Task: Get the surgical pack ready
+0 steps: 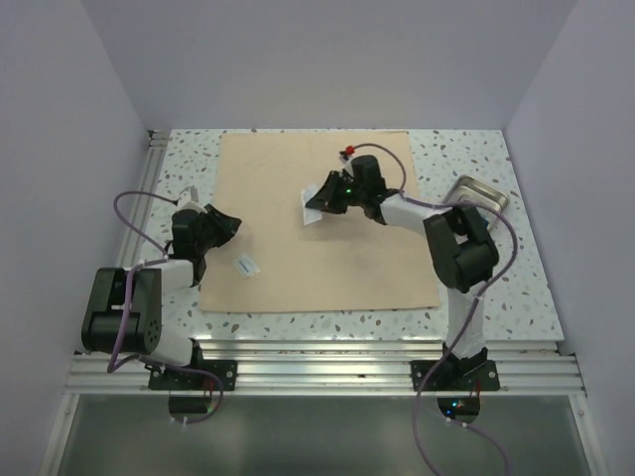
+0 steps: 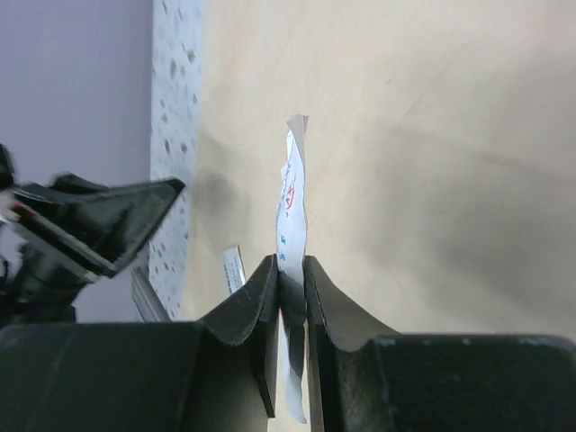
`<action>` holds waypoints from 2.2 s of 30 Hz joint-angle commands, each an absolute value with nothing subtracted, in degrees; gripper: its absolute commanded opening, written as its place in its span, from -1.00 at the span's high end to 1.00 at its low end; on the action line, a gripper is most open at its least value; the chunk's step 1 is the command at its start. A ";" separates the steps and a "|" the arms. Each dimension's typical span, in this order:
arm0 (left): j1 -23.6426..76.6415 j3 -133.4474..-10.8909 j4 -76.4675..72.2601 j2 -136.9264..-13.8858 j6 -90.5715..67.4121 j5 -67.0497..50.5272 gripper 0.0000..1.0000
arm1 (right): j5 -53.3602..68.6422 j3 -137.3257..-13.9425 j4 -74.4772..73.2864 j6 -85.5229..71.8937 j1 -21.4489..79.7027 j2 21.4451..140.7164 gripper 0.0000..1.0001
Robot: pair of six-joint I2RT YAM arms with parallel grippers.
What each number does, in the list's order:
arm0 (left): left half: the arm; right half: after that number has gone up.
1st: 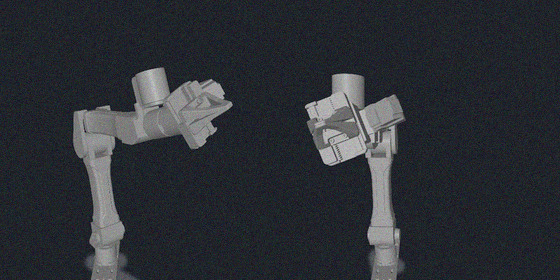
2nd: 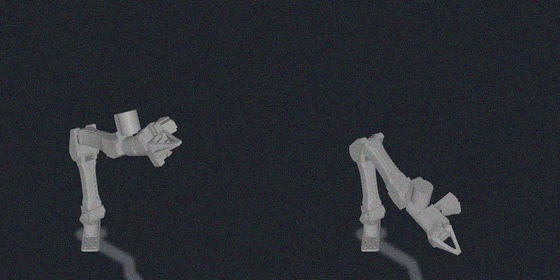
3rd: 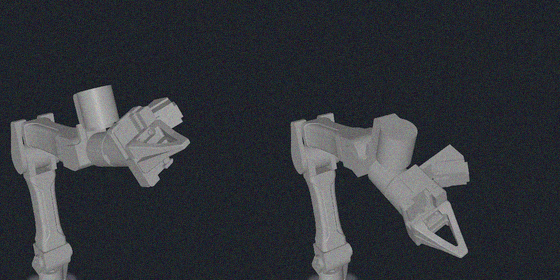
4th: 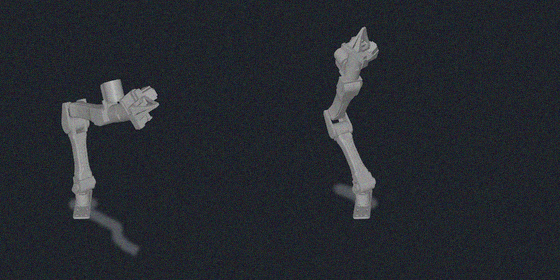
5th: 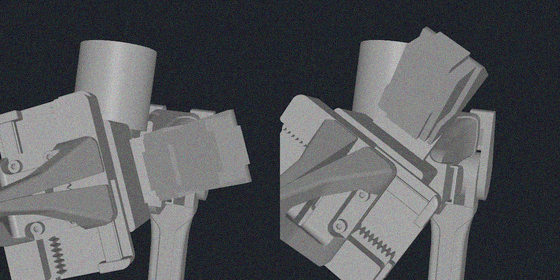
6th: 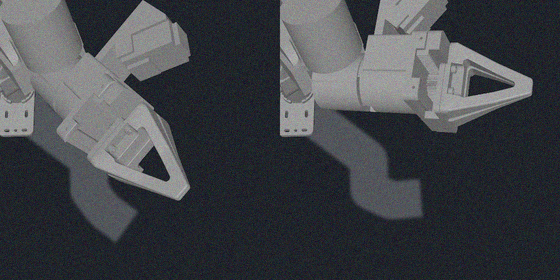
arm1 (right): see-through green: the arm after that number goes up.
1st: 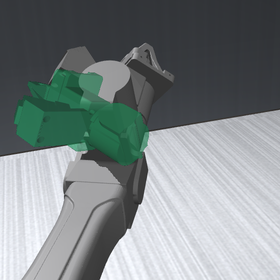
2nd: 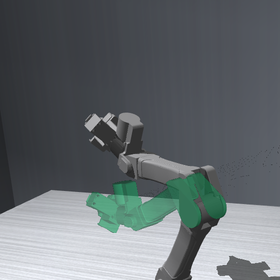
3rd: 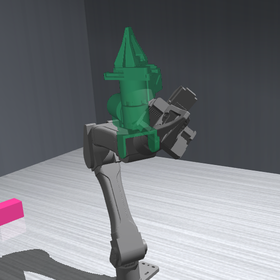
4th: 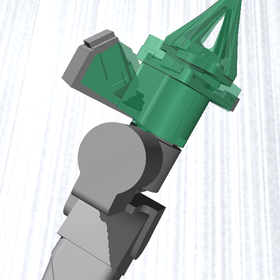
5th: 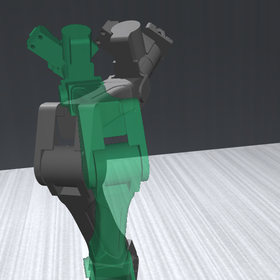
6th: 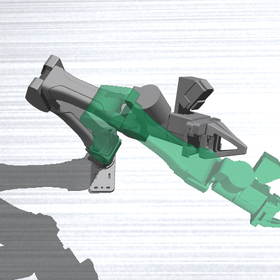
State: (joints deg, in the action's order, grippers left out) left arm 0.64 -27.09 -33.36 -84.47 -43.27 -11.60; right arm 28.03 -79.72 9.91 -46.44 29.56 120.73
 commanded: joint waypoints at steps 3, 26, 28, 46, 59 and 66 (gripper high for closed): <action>1.84 -26.98 -37.00 -84.64 -41.66 -12.66 0.41 | 27.16 -67.34 10.21 -42.11 16.72 101.10 0.67; 3.52 -26.37 -26.99 -73.14 -40.96 -11.96 0.40 | 19.87 -48.69 3.87 -38.94 -20.30 91.05 0.46; 3.52 -25.67 -25.93 -71.81 -40.61 -11.60 0.40 | 18.99 -49.13 3.34 -38.41 -20.22 91.49 0.30; 3.52 -23.29 -12.05 -61.00 -36.04 -12.57 0.25 | 0.18 -54.84 -14.15 -31.38 -13.72 77.70 -0.32; 3.43 -18.11 -9.49 -56.07 -36.83 -10.28 0.28 | 10.37 -65.10 -2.37 -34.28 30.10 92.35 -0.17; 2.90 -16.87 -10.64 -58.97 -37.62 -10.28 0.31 | 12.30 -77.77 -4.22 -34.36 43.76 109.32 -0.24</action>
